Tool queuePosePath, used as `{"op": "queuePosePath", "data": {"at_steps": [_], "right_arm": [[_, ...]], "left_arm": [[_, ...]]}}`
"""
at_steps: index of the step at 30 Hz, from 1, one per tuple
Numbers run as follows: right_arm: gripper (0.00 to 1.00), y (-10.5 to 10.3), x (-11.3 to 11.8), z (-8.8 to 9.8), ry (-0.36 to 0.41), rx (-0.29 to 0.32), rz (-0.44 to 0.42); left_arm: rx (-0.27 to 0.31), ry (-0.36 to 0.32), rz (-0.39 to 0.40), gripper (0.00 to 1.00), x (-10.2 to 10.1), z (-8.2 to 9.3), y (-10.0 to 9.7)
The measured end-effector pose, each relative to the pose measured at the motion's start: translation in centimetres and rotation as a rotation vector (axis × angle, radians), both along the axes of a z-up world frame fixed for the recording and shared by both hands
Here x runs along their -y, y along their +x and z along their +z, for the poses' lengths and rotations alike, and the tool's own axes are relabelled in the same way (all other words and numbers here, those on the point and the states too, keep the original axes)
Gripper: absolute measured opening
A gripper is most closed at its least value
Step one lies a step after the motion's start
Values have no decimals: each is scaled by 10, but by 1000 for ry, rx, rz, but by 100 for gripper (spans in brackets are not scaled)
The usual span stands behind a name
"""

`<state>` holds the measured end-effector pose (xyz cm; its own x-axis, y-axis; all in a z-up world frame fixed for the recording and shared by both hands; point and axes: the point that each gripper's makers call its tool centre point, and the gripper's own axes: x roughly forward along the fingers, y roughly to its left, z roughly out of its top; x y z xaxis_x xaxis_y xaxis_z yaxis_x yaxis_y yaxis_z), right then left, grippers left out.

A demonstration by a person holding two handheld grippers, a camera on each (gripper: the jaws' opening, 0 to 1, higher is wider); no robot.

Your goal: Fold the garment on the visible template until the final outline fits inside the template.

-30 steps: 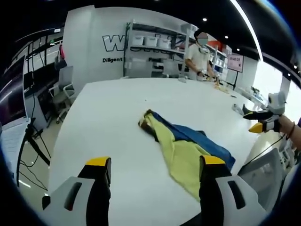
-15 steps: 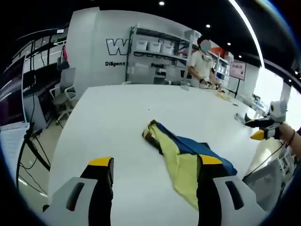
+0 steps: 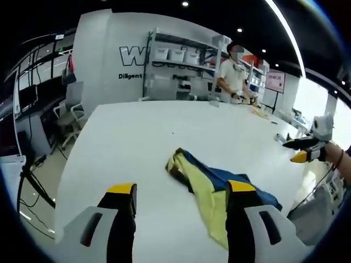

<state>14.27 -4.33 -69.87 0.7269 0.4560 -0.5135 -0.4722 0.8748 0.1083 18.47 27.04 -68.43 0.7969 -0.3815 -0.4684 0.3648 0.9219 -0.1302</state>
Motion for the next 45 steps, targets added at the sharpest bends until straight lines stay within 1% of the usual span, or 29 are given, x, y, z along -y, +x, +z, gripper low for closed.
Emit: {"op": "queuePosePath", "data": {"at_steps": [3, 4, 7, 11, 16, 17, 20, 21, 23, 25, 28, 31, 33, 36, 37, 39, 44, 45], "right_arm": [[68, 5, -2, -4, -2, -5, 6], [67, 7, -3, -5, -1, -5, 6], [66, 14, -9, -12, 2, -16, 16], [63, 24, -15, -21, 5, -30, 21], [58, 42, -25, -29, 16, -28, 28], [57, 47, -28, -32, 14, -28, 30], [53, 62, -37, -37, 10, -16, 39], [53, 64, -39, -38, 11, -15, 41], [53, 76, -47, -43, 21, -13, 53], [52, 81, -52, -46, 26, -15, 60], [50, 95, -61, -54, 33, -21, 70], [50, 111, -73, -63, 43, -30, 85], [49, 122, -82, -66, 54, -24, 91], [47, 133, -91, -70, 62, -26, 93], [47, 141, -97, -73, 63, -22, 95], [46, 146, -102, -78, 51, -30, 105], [44, 157, -121, -90, 73, -55, 125], [43, 159, -126, -94, 78, -61, 127]], "left_arm": [[-8, -6, 5, 60, 1, -6, 9], [-25, 7, 1, 59, 1, -12, 13], [-44, 21, -9, 58, 3, -22, 23], [-65, 9, -20, 54, 8, -34, 37], [-66, 9, -41, 50, 15, -47, 54], [-66, 10, -43, 48, 17, -52, 61], [-71, 12, -56, 44, 22, -63, 72], [-80, 12, -61, 44, 23, -66, 75], [-82, 12, -71, 43, 28, -73, 81], [-85, 9, -82, 42, 33, -79, 87], [-98, 5, -93, 40, 39, -87, 93], [-123, 1, -116, 39, 48, -101, 101], [-137, 8, -125, 39, 52, -110, 105], [-146, 12, -137, 37, 56, -117, 108], [-163, 9, -129, 36, 55, -122, 110], [-162, -6, -132, 36, 57, -123, 112], [-191, -3, -142, 34, 60, -136, 116], [-198, -12, -138, 33, 60, -139, 117]]}}
